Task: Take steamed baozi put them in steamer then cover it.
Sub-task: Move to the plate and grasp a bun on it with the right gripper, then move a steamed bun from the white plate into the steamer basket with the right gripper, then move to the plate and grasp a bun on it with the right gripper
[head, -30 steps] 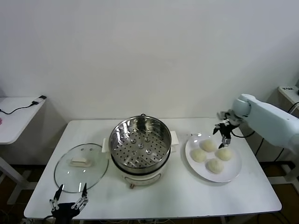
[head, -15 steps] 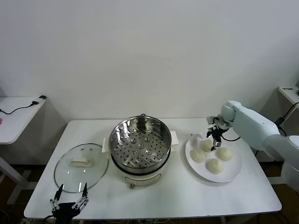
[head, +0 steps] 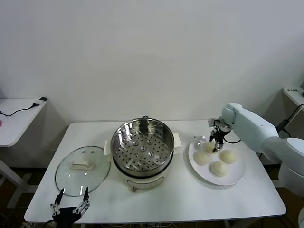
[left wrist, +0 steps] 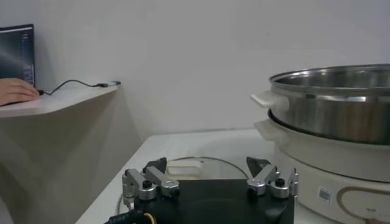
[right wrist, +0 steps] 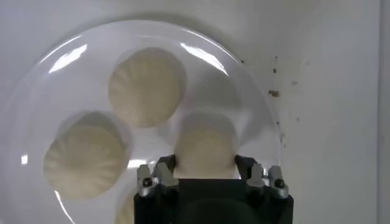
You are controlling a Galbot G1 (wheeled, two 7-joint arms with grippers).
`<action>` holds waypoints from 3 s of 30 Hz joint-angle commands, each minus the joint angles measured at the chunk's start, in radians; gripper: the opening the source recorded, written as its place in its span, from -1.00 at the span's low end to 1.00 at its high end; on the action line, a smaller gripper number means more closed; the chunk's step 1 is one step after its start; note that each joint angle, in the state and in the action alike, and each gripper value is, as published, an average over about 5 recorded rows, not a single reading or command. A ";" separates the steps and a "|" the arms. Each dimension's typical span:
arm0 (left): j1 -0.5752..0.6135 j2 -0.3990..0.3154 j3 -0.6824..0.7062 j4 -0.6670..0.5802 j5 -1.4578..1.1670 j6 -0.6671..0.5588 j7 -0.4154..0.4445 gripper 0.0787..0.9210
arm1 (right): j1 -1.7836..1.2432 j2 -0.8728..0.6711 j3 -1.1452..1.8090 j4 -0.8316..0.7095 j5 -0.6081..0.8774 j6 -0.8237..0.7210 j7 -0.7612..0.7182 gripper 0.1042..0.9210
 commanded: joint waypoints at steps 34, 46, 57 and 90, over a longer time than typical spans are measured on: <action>0.009 -0.012 0.001 -0.064 0.024 0.009 -0.017 0.77 | 0.386 0.332 -0.358 0.621 -0.331 0.500 0.173 0.27; 0.013 -0.022 0.006 -0.061 0.021 0.002 -0.029 0.77 | 0.229 0.372 -0.281 0.456 -0.394 0.492 0.227 0.26; 0.014 -0.026 0.006 -0.063 0.016 -0.001 -0.035 0.77 | 0.293 0.348 -0.268 0.465 -0.239 0.519 0.232 0.53; 0.003 -0.017 -0.003 -0.068 0.005 0.013 -0.041 0.77 | 0.223 -0.304 -0.496 0.739 0.452 -0.394 0.338 0.76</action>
